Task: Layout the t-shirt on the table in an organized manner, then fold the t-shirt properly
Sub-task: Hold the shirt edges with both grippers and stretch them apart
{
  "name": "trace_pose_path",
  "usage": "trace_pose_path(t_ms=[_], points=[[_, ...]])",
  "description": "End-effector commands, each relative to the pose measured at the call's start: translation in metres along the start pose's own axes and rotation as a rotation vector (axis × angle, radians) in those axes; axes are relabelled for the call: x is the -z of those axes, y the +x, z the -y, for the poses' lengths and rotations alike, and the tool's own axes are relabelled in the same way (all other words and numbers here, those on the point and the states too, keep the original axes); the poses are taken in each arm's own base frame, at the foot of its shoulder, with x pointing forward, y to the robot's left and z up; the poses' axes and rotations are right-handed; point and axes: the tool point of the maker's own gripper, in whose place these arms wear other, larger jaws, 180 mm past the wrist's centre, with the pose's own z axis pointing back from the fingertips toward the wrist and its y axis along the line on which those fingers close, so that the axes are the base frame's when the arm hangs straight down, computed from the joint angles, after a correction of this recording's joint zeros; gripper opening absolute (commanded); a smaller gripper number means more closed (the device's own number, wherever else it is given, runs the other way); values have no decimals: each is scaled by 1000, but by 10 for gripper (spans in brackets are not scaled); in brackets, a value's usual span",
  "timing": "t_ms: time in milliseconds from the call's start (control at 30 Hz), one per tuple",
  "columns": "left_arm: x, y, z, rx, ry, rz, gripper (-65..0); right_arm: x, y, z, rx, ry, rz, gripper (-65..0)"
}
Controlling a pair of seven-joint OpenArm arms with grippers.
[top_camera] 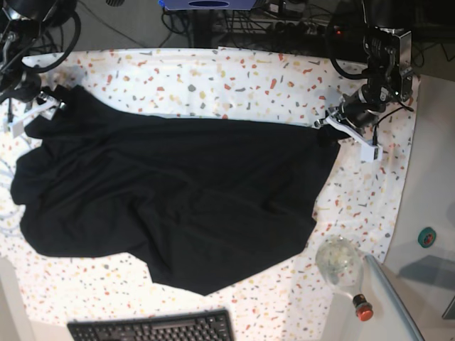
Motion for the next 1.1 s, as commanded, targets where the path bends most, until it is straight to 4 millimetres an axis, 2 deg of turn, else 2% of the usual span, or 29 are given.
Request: trace_pose_path(t_ms=[0, 67, 100, 167, 267, 300, 500, 633, 767, 1067], points=[[-2, 16, 0, 15, -8, 41, -650, -4, 1, 4, -14, -12, -4, -254], [-2, 16, 0, 15, -8, 42, -650, -5, -4, 7, -11, -16, -14, -266], [-2, 16, 0, 15, -8, 42, -650, -4, -7, 6, -7, -12, -18, -293], [-2, 17, 0, 15, -8, 43, -650, -2, -14, 0, -14, 5, -27, -408], [-2, 18, 1, 17, -9, 45, -650, -7, -16, -12, -134, 63, -22, -618], [-2, 18, 2, 18, -11, 45, -650, -8, -17, -16, -171, 79, -32, -650], [-1, 16, 3, 17, -13, 40, -650, -25, -16, -20, -265, 55, -70, -650], [-1, 16, 2, 16, -12, 40, -650, -40, -24, -31, -322, 35, -109, -650], [-1, 17, 1, 14, -10, 42, -650, -40, -38, -60, -425, 74, -161, -650], [-1, 17, 1, 14, -10, 42, -650, -20, -72, -130, -632, 233, -270, -650]])
